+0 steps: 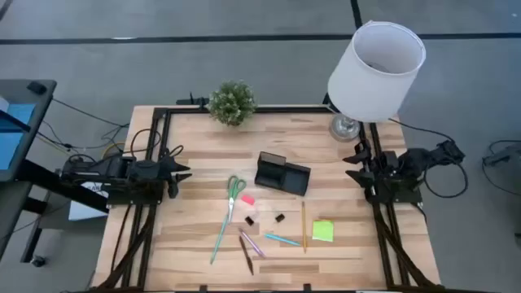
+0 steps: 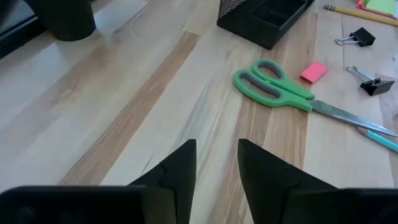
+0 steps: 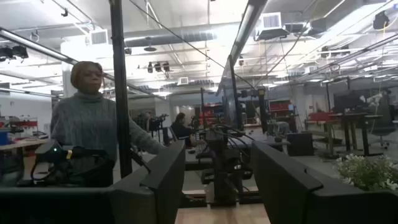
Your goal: Pick and place office supplies into organizer
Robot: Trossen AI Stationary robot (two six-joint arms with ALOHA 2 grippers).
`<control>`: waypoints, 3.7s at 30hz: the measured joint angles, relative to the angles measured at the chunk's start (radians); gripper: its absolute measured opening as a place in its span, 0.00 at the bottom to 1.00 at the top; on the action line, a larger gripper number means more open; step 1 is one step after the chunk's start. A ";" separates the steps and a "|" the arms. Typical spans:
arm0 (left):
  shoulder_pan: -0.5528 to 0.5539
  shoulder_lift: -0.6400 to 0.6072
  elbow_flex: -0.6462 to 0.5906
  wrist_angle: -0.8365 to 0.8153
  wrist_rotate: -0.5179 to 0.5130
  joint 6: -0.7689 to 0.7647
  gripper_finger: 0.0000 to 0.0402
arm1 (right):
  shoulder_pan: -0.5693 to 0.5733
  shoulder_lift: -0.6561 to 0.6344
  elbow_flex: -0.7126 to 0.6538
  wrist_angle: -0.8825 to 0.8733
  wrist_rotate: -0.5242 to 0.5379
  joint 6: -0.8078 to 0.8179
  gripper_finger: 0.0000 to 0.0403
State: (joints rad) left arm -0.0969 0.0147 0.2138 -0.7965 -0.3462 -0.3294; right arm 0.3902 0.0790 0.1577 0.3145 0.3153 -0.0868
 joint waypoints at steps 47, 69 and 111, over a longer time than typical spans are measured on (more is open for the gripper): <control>0.000 0.000 0.000 0.000 0.000 0.000 0.27 | 0.000 0.000 0.000 0.000 0.000 0.000 0.44; 0.001 0.000 0.000 0.219 -0.493 -0.121 0.27 | 0.000 0.000 0.000 0.000 0.000 0.000 0.44; 0.002 0.005 -0.001 0.455 -0.469 -0.479 0.27 | -0.027 -0.002 0.000 0.341 0.207 0.293 0.46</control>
State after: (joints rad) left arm -0.0944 0.0196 0.2131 -0.3413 -0.8156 -0.8082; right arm 0.3637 0.0772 0.1577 0.6552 0.5223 0.2067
